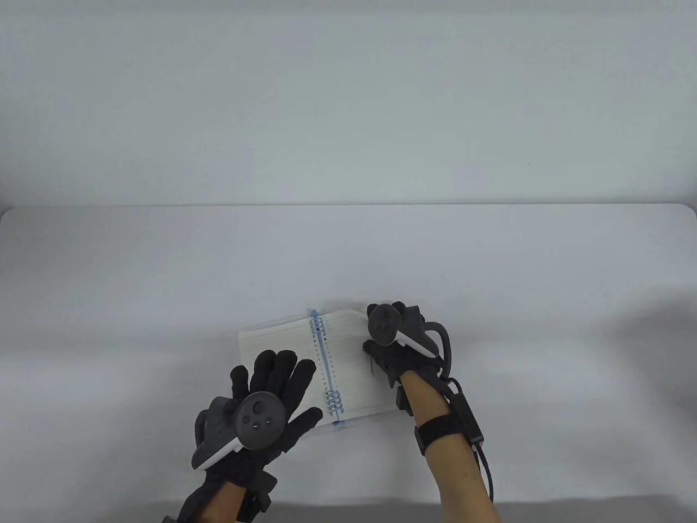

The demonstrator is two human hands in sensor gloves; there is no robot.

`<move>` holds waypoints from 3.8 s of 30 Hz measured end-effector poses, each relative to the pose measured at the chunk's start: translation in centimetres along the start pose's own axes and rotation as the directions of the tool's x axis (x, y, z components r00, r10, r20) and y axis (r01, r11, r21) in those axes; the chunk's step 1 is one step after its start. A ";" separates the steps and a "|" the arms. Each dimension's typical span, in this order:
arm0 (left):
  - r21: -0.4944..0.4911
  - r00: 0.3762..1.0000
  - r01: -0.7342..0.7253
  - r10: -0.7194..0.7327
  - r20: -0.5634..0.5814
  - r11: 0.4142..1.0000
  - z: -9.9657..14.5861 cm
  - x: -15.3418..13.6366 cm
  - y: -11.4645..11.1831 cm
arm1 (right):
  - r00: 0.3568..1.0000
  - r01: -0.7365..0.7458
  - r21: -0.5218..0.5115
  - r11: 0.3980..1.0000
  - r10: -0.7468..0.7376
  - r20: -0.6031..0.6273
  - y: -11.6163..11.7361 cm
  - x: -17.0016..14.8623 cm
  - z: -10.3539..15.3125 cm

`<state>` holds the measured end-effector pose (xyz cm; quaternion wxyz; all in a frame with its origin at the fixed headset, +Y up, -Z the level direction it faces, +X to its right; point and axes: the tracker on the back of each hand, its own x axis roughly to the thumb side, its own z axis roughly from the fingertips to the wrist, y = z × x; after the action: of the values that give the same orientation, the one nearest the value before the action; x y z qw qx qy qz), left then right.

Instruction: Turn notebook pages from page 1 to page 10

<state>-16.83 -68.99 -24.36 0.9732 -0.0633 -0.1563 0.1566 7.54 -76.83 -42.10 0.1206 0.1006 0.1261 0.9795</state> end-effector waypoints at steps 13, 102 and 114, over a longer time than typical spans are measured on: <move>0.000 1.000 0.001 -0.001 0.016 1.000 0.0 0.1 0.0 | 0.890 0.442 0.132 0.887 -0.452 0.056 -2.4 0.5 1.0; 0.004 1.000 -0.019 0.019 0.001 1.000 0.2 -0.1 0.2 | 0.999 -0.045 -0.049 0.998 0.044 -0.031 -0.7 0.2 0.4; -0.005 1.000 -0.021 0.021 -0.003 1.000 0.1 0.0 0.2 | 0.987 -0.140 0.097 0.985 0.147 -0.069 0.4 -0.1 0.0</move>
<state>-16.92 -68.82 -24.33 0.9715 -0.0676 -0.1547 0.1663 7.54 -77.25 -42.00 0.0399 0.0774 0.1677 0.9820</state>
